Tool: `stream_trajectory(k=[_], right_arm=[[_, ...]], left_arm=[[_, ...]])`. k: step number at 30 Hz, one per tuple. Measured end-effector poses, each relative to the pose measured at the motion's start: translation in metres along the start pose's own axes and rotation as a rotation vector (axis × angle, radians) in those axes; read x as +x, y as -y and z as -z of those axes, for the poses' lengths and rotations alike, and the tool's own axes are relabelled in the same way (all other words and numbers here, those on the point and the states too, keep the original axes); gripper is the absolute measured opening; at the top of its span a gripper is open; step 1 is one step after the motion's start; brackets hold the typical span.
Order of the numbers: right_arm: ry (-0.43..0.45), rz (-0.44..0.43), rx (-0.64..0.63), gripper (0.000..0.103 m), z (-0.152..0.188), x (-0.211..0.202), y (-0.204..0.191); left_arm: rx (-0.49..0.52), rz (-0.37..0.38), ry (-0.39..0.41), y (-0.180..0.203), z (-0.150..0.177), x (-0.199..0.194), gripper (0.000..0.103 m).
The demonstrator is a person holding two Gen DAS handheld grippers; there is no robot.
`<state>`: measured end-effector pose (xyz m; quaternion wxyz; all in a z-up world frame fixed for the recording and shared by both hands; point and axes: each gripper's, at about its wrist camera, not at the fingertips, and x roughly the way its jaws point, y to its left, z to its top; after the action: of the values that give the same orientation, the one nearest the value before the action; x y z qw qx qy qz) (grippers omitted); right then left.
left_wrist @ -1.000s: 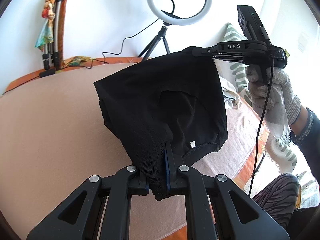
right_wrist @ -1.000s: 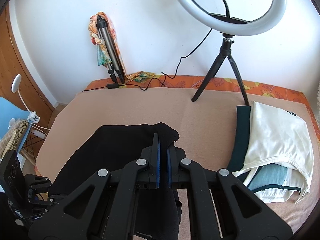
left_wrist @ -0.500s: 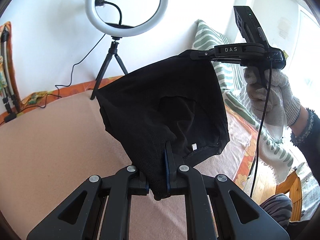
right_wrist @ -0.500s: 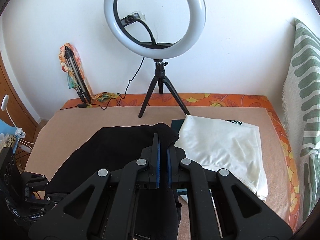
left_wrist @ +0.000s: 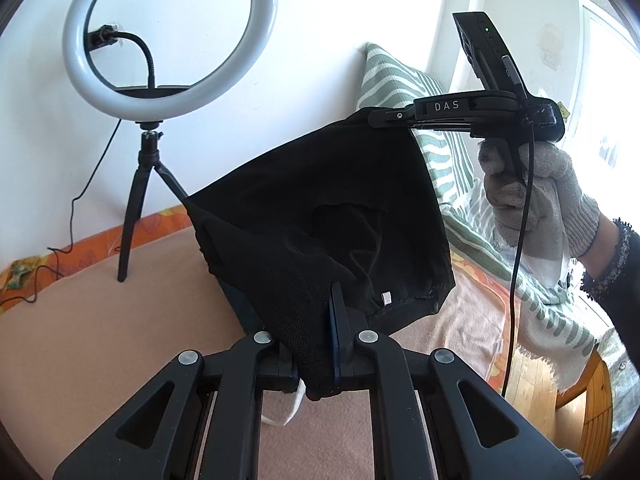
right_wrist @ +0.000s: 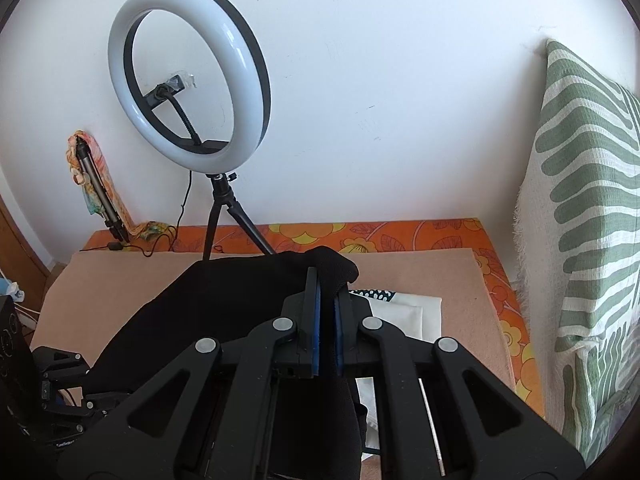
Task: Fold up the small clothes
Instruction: 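Lift the black bundle with the right tool toward the clothes stack, then lower the bundle onto the white and green stack, open the right tool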
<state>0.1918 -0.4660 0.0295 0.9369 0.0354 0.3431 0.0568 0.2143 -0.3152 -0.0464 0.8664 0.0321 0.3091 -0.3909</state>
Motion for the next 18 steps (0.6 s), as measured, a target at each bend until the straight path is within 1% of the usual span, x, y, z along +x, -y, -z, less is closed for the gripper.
stream_trajectory(k=[4, 9, 13, 18], right_arm=[[-0.008, 0.033, -0.022, 0.006, -0.011, 0.016, 0.015], [-0.021, 0.061, -0.043, 0.006, -0.018, 0.040, 0.033], [-0.033, 0.065, -0.031, 0.006, -0.016, 0.060, 0.053], [-0.053, 0.049, -0.002, 0.006, -0.007, 0.091, 0.070]], left_arm=[[0.036, -0.001, -0.005, 0.007, -0.009, 0.024, 0.009], [0.055, 0.005, -0.008, 0.009, -0.016, 0.051, 0.009], [0.065, 0.003, -0.025, 0.008, -0.018, 0.073, 0.009], [0.056, 0.010, -0.053, 0.006, -0.008, 0.086, 0.009]])
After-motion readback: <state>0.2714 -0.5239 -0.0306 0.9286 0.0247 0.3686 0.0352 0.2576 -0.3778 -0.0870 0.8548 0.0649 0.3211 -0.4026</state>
